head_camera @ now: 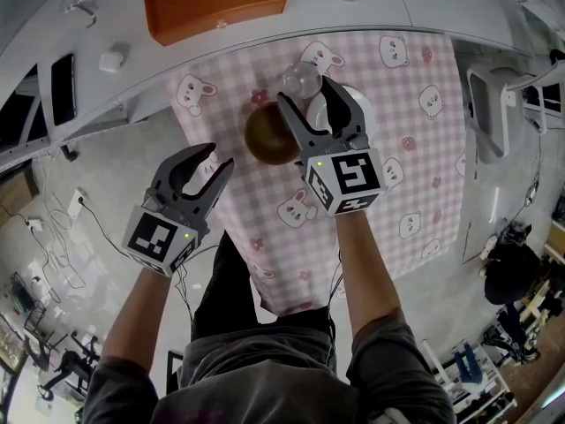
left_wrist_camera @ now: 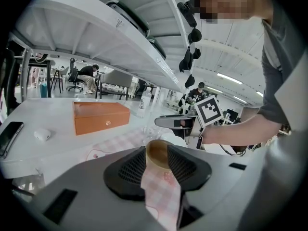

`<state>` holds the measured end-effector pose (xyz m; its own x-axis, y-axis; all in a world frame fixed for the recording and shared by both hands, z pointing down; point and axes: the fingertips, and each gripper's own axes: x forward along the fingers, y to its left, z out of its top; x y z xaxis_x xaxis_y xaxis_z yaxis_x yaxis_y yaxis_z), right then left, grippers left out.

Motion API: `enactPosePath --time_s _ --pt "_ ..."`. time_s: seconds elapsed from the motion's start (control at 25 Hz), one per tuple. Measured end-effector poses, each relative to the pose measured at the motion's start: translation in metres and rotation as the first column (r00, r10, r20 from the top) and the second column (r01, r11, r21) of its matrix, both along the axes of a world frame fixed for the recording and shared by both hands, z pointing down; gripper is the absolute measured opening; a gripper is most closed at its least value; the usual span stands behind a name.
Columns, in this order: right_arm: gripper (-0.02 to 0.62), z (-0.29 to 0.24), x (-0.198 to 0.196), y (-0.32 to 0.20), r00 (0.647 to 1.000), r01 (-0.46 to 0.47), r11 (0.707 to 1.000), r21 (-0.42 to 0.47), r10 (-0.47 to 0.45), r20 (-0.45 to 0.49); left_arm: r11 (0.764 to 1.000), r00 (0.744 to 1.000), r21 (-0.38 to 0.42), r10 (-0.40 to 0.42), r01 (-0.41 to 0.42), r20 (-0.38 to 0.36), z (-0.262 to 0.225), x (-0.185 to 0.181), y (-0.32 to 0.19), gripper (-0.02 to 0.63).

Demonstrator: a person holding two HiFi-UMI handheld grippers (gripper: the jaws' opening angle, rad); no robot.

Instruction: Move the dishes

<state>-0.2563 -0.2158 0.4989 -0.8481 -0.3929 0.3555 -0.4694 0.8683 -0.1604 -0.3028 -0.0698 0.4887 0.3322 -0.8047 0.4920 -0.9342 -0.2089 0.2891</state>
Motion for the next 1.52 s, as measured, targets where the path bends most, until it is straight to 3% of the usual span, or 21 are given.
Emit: enactPosePath --time_s 1.52 --pt "0.278 0.015 -0.016 -0.016 0.999 -0.028 0.999 0.047 0.029 -0.037 1.000 1.000 -0.006 0.007 -0.008 -0.016 0.004 -0.008 -0.002 0.140"
